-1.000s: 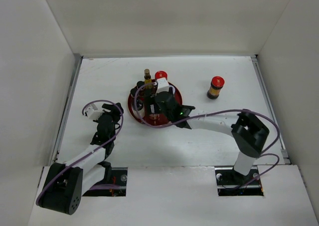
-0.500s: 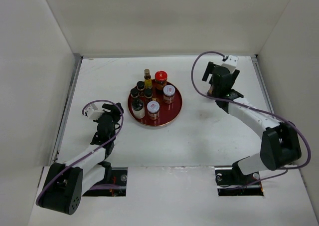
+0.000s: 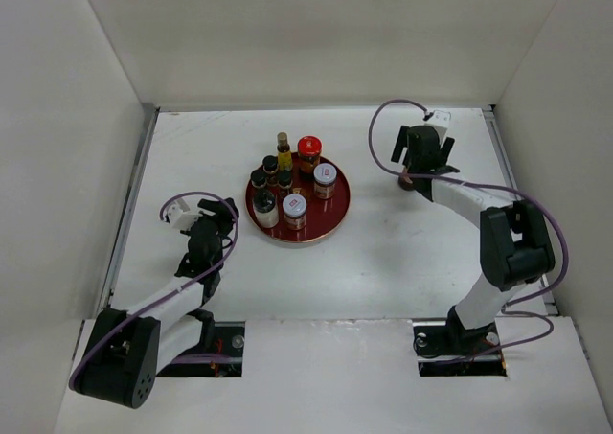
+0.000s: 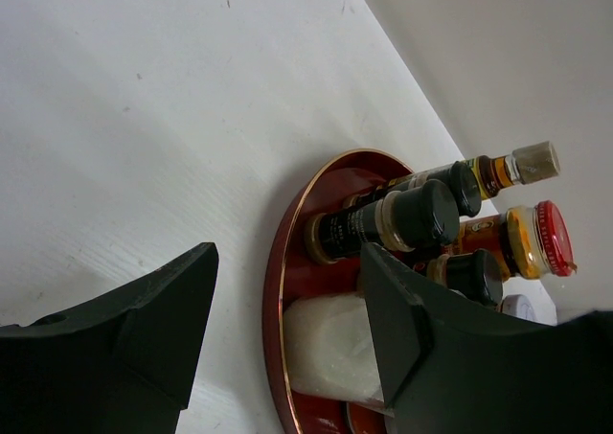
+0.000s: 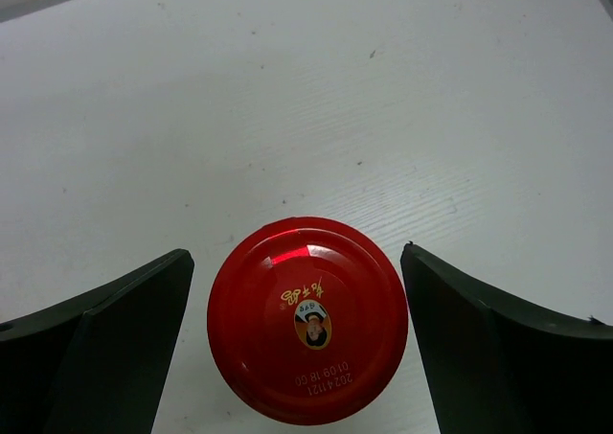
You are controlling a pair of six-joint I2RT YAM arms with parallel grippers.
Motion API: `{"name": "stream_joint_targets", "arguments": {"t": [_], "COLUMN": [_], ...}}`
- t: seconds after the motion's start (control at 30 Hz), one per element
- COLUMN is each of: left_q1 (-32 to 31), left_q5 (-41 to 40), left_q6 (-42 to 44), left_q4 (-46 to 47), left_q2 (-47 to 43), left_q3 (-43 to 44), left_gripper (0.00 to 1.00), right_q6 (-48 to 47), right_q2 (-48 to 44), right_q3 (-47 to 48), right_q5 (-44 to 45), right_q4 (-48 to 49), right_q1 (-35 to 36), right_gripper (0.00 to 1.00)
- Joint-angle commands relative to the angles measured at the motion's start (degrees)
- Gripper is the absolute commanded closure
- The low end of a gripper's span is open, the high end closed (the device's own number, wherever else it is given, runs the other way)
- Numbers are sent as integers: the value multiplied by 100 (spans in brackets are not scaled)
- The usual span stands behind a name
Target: Organize the condiment bottles
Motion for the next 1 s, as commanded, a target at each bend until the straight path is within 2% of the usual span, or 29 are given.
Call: {"name": "stream_joint_targets", "arguments": {"t": [0.0,0.07,0.2,0.33,0.37,0.5,0.57,0.73,0.97], "left_q1": [-17,-17,-17,-17,-17,-17,-26,0,0], "left_q5": [23,14,31,-3,-12,49,14,49,49], "left_q6": [27,36,19,53,54,18,45,27,27], "left_q4": [300,300,300,300,300,309,309,309,309], "left_q2": [54,27,98,-16,-17,63,28,28,36], "left_q3": [126,135,144,126,126,135,135,135,126], "left_gripper": [41,41,41,41,41,41,41,41,41], "right_q6": [120,190,234,278,278,331,339,331,339], "right_q2": [23,76,199,226,208,15,-143,-994,-1830], "right_q3": [227,236,350,341,332,201,104,-151,-406], "right_q5": [-67,-75,-102,-93,-93,38,135,92,-110], "right_q4": [151,99,-243,-270,-270,-139,-60,99,90], "right_q1": [-72,-72,-46,-46,-46,-37,50,506,1754], "right_gripper": [8,10,6,8,12,41,49,51,51]}}
